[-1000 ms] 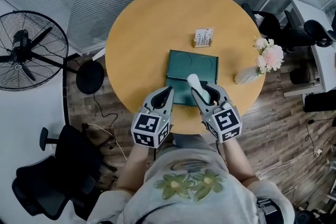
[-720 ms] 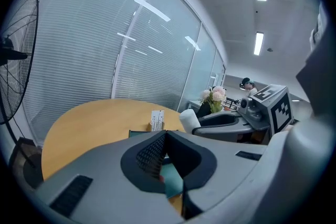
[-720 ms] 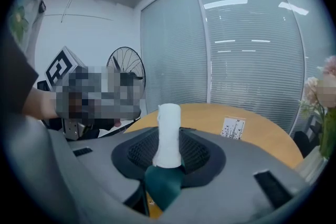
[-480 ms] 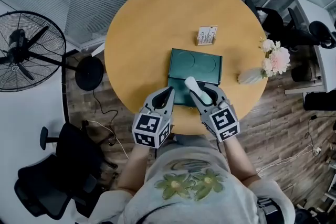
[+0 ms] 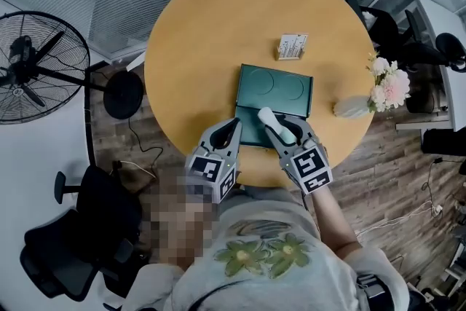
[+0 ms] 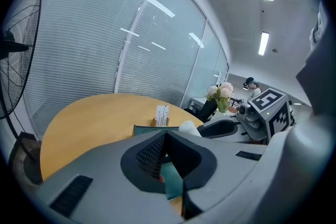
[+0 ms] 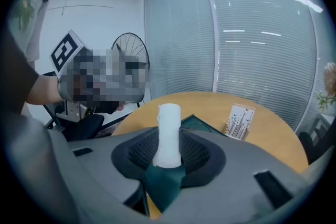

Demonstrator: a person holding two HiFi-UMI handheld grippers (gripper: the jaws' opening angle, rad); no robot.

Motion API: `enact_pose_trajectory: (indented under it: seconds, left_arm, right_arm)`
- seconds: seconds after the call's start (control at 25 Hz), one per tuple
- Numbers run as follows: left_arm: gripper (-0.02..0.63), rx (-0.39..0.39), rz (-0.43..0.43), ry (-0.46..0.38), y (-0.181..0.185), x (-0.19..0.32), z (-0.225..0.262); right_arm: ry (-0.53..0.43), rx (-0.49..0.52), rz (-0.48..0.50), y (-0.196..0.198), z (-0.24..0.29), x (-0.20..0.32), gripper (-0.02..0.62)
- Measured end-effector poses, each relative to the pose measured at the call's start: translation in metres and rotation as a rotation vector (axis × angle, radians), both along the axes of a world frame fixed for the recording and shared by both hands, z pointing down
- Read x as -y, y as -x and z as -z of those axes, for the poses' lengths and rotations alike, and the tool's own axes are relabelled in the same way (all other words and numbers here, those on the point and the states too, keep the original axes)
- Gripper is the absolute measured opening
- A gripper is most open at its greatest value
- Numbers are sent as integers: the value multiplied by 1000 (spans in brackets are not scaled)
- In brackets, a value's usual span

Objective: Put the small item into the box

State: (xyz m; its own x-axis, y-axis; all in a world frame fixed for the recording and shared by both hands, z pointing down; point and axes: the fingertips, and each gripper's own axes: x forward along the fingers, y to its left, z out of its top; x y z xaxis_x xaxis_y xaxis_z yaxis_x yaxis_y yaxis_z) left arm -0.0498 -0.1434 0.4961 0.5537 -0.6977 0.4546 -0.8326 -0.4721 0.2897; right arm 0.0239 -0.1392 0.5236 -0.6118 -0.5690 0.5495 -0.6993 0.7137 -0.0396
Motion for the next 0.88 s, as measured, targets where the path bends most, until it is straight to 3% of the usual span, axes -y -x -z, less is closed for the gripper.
enact_pose_trajectory:
  seconds: [0.88]
  left_arm:
    - [1, -3, 7, 32, -5, 6, -15]
  right_arm:
    - [47, -78, 79, 7, -38, 0, 129]
